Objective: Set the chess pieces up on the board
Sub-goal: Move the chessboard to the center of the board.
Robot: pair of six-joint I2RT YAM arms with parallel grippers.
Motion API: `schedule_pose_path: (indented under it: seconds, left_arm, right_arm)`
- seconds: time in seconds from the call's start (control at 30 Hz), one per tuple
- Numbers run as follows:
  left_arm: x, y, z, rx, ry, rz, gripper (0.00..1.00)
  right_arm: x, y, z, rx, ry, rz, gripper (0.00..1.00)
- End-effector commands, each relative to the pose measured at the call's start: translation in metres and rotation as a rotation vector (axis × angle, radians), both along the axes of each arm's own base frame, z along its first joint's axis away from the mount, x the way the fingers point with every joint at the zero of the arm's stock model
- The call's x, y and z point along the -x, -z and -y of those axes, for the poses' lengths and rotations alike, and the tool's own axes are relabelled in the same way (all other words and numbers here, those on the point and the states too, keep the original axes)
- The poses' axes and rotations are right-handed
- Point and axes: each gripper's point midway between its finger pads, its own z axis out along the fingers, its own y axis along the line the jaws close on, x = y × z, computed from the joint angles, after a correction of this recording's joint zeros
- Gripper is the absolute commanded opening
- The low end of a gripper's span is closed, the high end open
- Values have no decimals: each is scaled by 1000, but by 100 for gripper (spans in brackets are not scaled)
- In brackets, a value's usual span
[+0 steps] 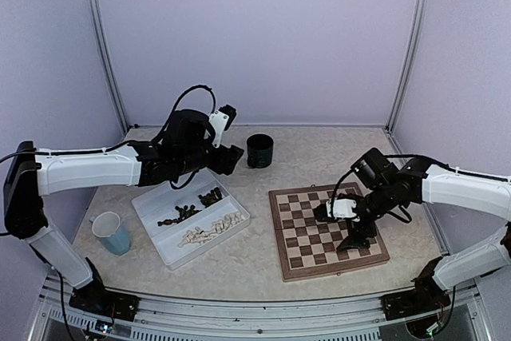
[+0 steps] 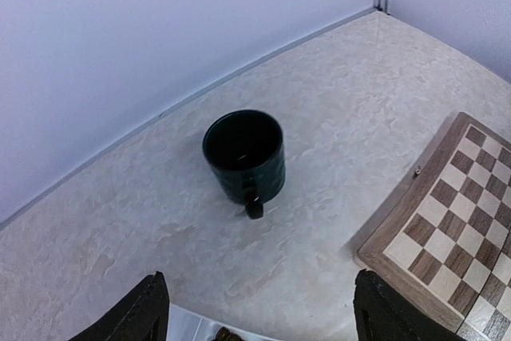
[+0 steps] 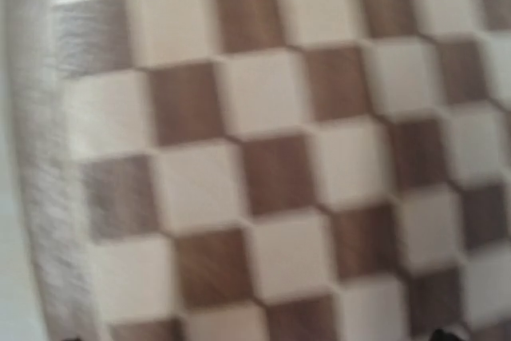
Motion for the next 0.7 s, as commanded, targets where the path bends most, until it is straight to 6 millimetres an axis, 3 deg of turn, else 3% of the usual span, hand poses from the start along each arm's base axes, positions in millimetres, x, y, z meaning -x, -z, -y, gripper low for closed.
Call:
schedule_pose_path:
  seconds: [0.0,0.23,0.37,0.67]
  left_arm:
    - [5,24,-46,67,-149,-153,78]
    - [7,20,-80,81,-245,-135,78]
    - [6,21,-85,61,-264,-126,78]
    - [5,34,-83,34,-261,-154,79]
  right_arm:
    - [32,25,-7,122,-139,-9,97]
    - [61,42,-23,197,-268,10,99]
    - [50,59,-22,255,-246,122,99]
    - [9,66,-24,299,-123,294,98]
